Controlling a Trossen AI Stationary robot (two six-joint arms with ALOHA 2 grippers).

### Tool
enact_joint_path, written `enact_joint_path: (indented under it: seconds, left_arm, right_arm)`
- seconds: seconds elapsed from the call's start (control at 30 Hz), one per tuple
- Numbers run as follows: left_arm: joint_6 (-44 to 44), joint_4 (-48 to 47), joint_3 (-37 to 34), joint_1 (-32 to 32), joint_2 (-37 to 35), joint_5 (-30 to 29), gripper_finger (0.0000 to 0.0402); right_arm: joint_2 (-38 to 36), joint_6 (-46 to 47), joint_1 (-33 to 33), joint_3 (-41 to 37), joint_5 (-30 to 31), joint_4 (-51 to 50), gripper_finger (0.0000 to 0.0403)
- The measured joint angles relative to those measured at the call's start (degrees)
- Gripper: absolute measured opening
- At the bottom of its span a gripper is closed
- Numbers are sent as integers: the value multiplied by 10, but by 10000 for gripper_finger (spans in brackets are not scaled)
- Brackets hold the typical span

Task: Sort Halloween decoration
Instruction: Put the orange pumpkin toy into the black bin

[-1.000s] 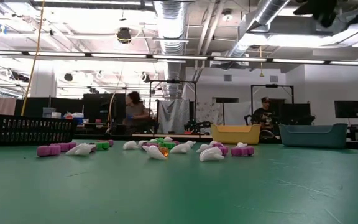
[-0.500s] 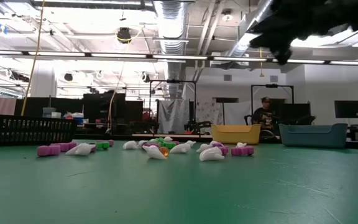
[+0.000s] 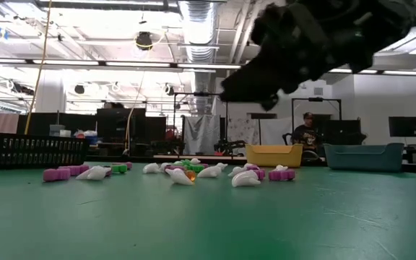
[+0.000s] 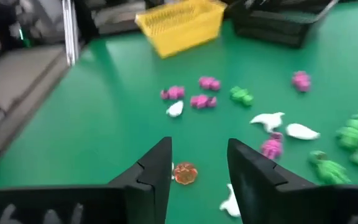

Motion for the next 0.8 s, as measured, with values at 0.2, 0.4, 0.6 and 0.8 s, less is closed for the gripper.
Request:
enact_joint_path:
  seconds: [0.2, 0.4, 0.6, 0.8]
  left_arm:
    - [0, -1, 0, 0, 0, 6, 231]
    - [-1, -11, 0, 0, 0, 9, 231]
    - [-2, -13, 0, 0, 0, 9, 231]
    - [-9, -14, 0, 0, 0, 9, 231]
  right_arm:
    - [98, -62, 20, 87, -1, 2, 204]
    - [165, -72, 32, 141, -1, -9, 241]
    - [195, -73, 34, 148, 0, -38, 244]
    - [199, -51, 25, 141, 17, -72, 243]
